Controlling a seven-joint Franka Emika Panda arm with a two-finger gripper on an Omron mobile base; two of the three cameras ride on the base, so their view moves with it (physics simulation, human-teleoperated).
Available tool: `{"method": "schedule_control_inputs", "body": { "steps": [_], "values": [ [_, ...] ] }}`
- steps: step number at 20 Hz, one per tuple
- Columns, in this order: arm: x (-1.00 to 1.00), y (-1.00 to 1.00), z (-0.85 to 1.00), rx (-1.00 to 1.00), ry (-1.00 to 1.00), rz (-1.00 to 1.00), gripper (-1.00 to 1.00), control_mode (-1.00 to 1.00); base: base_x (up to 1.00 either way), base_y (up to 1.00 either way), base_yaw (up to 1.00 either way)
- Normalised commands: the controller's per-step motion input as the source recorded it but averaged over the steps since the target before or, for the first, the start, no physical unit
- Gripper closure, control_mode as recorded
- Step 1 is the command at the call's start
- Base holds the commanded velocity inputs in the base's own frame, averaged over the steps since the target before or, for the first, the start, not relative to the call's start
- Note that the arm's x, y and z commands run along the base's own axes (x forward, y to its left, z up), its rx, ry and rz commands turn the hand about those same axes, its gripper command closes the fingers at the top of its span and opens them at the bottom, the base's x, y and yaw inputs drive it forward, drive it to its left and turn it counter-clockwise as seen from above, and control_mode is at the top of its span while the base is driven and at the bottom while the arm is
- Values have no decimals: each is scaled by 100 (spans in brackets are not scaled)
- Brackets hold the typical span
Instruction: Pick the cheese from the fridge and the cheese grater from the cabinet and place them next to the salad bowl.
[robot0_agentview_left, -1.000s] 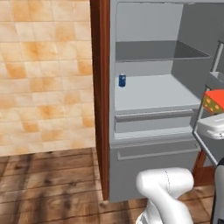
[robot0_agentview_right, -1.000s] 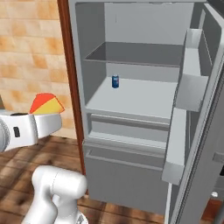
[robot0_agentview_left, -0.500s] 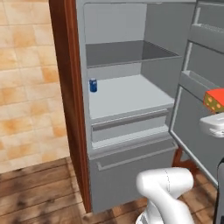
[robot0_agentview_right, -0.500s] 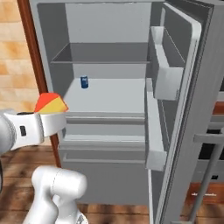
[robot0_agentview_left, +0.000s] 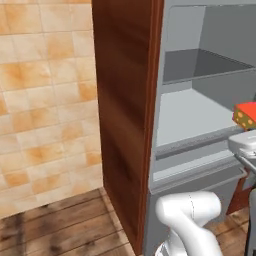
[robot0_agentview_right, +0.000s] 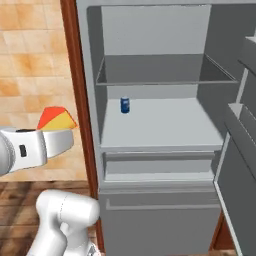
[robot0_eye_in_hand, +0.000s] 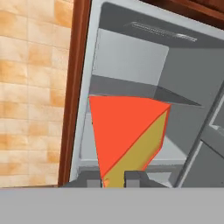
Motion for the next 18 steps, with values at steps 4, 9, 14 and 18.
{"method": "schedule_control_inputs", "body": {
  "steps": [4, 9, 14, 18],
  "values": [
    [0, 0, 0, 0, 0, 0, 100, 100, -43, 77, -19],
    [0, 0, 0, 0, 0, 0, 100, 100, -64, 43, -80],
    [0, 0, 0, 0, 0, 0, 100, 100, -31, 14, -93],
    [0, 0, 0, 0, 0, 0, 100, 100, -27, 16, -93]
  ]
}}
